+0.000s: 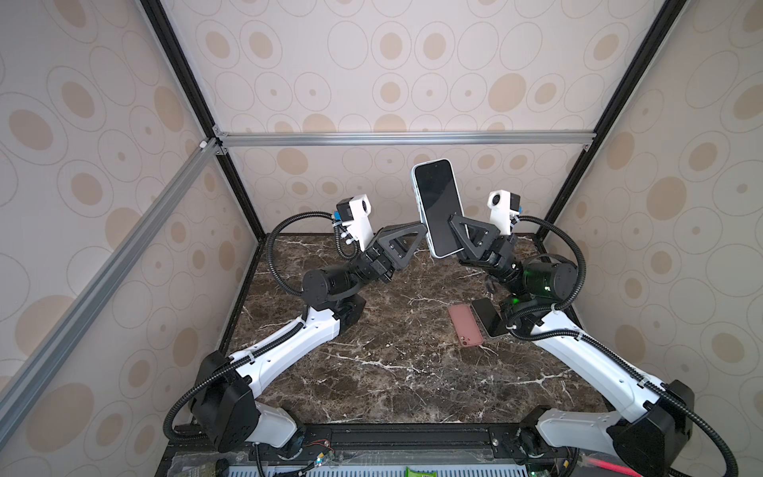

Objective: Take the phone out of the phone case
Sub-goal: Remove the phone case from the phone.

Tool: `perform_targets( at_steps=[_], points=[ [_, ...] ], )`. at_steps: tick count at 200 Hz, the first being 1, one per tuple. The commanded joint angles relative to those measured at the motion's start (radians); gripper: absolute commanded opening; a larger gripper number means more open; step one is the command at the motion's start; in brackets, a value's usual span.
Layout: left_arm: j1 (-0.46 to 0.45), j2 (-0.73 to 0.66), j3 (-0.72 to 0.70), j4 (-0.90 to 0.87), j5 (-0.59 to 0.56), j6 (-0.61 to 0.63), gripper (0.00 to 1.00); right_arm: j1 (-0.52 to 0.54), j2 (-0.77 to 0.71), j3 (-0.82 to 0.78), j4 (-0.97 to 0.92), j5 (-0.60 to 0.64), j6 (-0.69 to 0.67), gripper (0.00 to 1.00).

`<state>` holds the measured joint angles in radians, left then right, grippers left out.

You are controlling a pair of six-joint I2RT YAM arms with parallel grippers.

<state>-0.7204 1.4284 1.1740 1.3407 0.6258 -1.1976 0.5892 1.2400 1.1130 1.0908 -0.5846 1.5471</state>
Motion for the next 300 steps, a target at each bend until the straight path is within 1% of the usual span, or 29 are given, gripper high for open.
perform_targets(
  at_steps=[1,15,27,51,64,95,118,140,169,184,218,224,246,258,269,284,292,300],
  points=[
    [-0.034,0.066,-0.029,-0.005,0.091,-0.046,0.00,0.031,0.014,0.039,0.036,-0.052,0.032,0.00],
    [-0.034,0.083,-0.039,0.026,0.084,-0.070,0.00,0.031,0.013,0.048,0.049,-0.055,0.038,0.00],
    [-0.035,0.087,-0.045,0.020,0.078,-0.067,0.00,0.031,0.008,0.054,0.040,-0.061,0.033,0.00],
    [-0.033,0.068,-0.044,-0.108,0.058,0.005,0.00,0.031,-0.007,0.061,0.023,-0.068,0.021,0.00],
    [-0.025,0.055,-0.051,-0.144,0.042,0.017,0.00,0.031,-0.013,0.064,0.019,-0.070,0.015,0.00],
    [0.010,0.041,-0.102,-0.149,-0.014,-0.029,0.00,0.031,-0.020,0.078,0.017,-0.078,0.004,0.00],
    [0.020,0.058,-0.117,-0.109,-0.017,-0.077,0.00,0.031,-0.021,0.080,0.027,-0.075,0.010,0.00],
    [0.031,0.057,-0.131,-0.121,-0.027,-0.078,0.00,0.031,-0.020,0.084,0.041,-0.075,0.016,0.00],
    [0.053,0.027,-0.136,-0.262,-0.052,-0.031,0.00,0.031,-0.030,0.083,0.029,-0.075,0.003,0.00],
    [0.068,0.010,-0.154,-0.319,-0.082,-0.029,0.00,0.030,-0.032,0.083,0.035,-0.072,0.001,0.00],
    [0.102,0.012,-0.232,-0.199,-0.107,-0.129,0.00,0.031,-0.036,0.084,0.027,-0.067,-0.010,0.00],
    [0.103,0.010,-0.231,-0.217,-0.111,-0.124,0.00,0.031,-0.034,0.085,0.028,-0.067,-0.011,0.00],
    [0.103,-0.020,-0.216,-0.381,-0.142,-0.050,0.00,0.031,-0.039,0.089,0.026,-0.068,-0.017,0.00],
    [0.104,-0.035,-0.212,-0.422,-0.149,-0.022,0.00,0.031,-0.041,0.091,0.023,-0.068,-0.021,0.00],
    [0.111,-0.040,-0.220,-0.393,-0.148,-0.028,0.00,0.032,-0.041,0.095,0.022,-0.067,-0.021,0.00],
    [0.126,-0.029,-0.228,-0.290,-0.106,-0.061,0.00,0.031,-0.046,0.096,-0.016,-0.075,-0.040,0.00],
    [0.129,-0.026,-0.220,-0.238,-0.075,-0.058,0.00,0.030,-0.055,0.096,-0.068,-0.084,-0.071,0.00],
    [0.129,-0.026,-0.199,-0.214,-0.041,-0.050,0.00,0.032,-0.070,0.102,-0.165,-0.106,-0.121,0.00]
  ],
)
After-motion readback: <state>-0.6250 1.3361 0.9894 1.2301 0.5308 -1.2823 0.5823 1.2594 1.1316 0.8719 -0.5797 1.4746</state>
